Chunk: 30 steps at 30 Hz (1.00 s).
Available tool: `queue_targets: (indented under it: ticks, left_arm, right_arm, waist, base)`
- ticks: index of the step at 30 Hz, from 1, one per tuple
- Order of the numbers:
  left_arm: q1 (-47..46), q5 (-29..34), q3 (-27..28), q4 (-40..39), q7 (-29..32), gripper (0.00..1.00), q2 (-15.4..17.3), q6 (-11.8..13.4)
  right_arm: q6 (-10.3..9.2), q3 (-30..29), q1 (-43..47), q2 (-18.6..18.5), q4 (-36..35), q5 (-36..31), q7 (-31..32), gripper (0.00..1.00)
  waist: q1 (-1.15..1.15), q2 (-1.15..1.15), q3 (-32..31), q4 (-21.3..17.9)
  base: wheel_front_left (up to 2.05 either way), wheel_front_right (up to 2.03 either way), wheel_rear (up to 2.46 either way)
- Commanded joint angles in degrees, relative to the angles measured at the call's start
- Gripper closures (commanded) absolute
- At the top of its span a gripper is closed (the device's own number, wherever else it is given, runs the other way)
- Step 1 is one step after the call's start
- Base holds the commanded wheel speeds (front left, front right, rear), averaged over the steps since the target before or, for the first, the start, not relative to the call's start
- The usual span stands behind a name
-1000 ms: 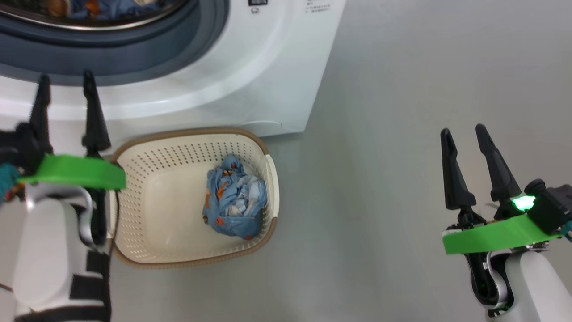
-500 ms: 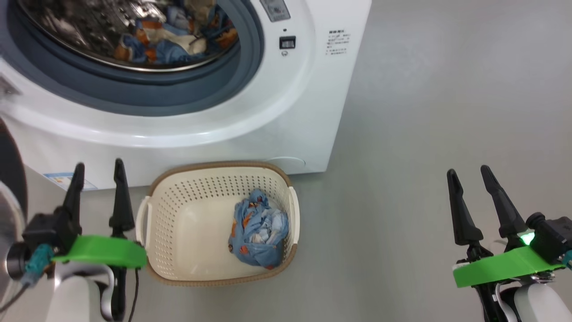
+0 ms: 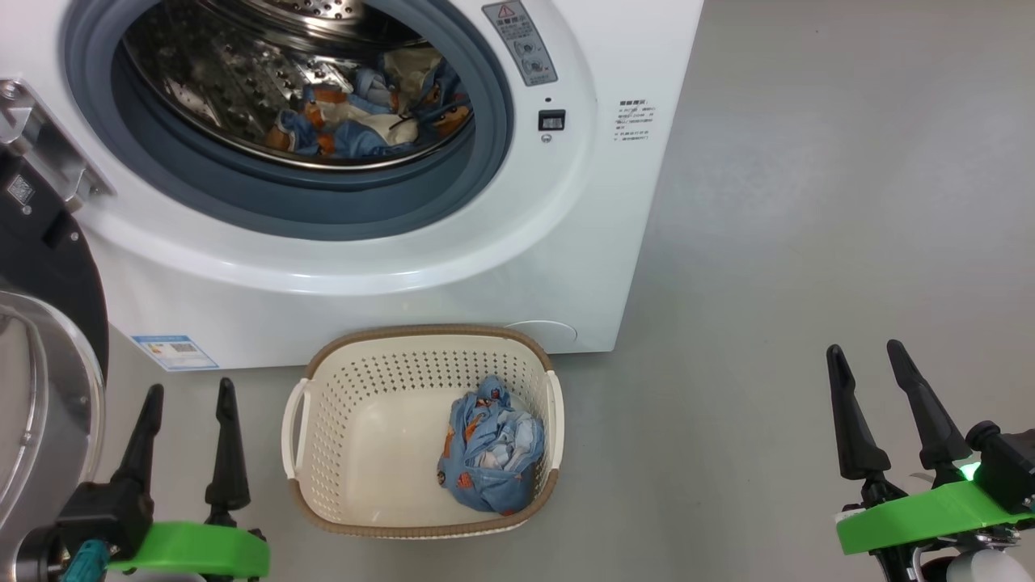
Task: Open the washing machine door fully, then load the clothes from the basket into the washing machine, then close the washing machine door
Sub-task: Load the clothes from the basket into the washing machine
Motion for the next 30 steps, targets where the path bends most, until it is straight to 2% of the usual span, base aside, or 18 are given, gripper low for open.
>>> queue_targets:
  ticks: [1,17,24,30]
  left_arm:
    - [0.1,0.5,1.8,-2.0,-0.3,0.00,0.5,0.0]
    - [-0.5,-0.2,1.9,-0.6,-0.3,0.00,-0.3,0.0]
    - [-2.6,-1.8,-1.1,4.4,-0.3,0.00,-0.7,0.0]
    - [-6.8,-2.9,-6.1,11.1,-0.3,0.00,-0.7,0.0]
  right_arm:
    - [0.25,0.6,0.4,-0.9,-1.6,-0.1,-0.4,0.00]
    - [0.25,0.4,-1.3,-0.2,-2.1,-0.2,-0.4,0.00]
    - [0.25,-0.3,-3.6,0.6,-2.8,-0.4,-0.4,0.00]
    - [0.25,-1.2,-6.1,1.8,-4.0,-0.8,-0.4,0.00]
  waist:
    - [0.00,0.00,0.0,0.1]
    - [0.00,0.00,2.7,-1.1]
    - [0.00,0.00,6.6,-1.6]
    - [0.00,0.00,11.9,-2.2]
  base:
    - [0.00,0.00,0.00]
    - [0.00,0.00,0.00]
    - [0.00,0.00,0.00]
    - [0.00,0.00,0.00]
